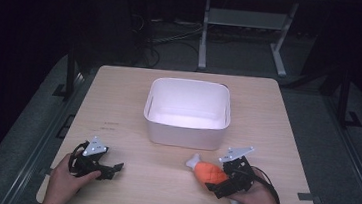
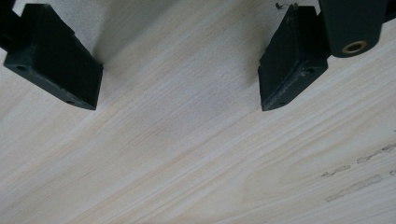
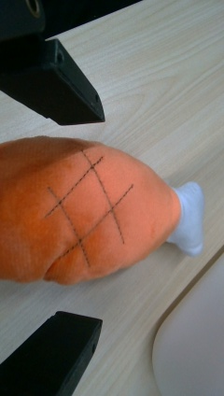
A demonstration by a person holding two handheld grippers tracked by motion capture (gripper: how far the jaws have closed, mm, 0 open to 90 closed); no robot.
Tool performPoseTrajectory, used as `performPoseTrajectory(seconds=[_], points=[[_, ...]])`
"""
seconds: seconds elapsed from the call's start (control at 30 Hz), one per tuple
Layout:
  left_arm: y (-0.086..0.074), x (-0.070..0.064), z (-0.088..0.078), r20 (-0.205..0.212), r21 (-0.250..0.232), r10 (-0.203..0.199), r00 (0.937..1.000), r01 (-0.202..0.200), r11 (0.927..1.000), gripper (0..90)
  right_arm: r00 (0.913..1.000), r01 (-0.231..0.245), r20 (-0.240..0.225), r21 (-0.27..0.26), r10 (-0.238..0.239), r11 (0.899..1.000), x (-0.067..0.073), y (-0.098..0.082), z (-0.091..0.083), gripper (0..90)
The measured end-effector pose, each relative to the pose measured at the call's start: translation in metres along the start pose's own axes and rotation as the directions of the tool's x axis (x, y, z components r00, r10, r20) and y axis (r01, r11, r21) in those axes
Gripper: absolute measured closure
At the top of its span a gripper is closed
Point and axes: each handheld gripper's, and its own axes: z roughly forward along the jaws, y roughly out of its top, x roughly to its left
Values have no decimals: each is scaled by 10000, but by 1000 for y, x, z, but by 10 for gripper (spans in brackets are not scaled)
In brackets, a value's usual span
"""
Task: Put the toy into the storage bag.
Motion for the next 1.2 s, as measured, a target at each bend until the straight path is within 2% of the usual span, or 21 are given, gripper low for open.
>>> performPoseTrajectory(seconds=[0.2, 0.43, 0.73, 0.77, 0.97, 1.1, 1.2], points=[[0, 0, 0, 1, 0, 0, 10000, 0, 10000, 131, 10000, -22, -35, 129, 22, 9999, 2, 0, 9, 24], [0, 0, 0, 0, 1, 2, 10000, -2, 10000, 131, 9999, 151, -24, 529, -150, 9985, 5, -1, 20, 25], [0, 0, 0, -1, 1, 2, 10000, -2, 10000, 131, 9998, 178, 20, 675, -179, 9976, 5, -2, 23, 67], [0, 0, 0, -1, 2, 3, 10000, -3, 10000, 131, 9997, 227, -18, 665, -226, 9975, 5, -3, 23, 105], [0, 0, 0, 1, 1, 1, 10000, -1, 10000, 131, 9995, 325, 15, 617, -327, 9976, 4, -3, 22, 186], [0, 0, 0, -1, 2, 1, 10000, -1, 10000, 131, 9988, 479, -48, 562, -477, 9973, 4, -4, 20, 300], [0, 0, 0, 1, 1, 0, 10000, 0, 10000, 131, 9987, 498, -148, 544, -490, 9973, 3, -4, 18, 334]])
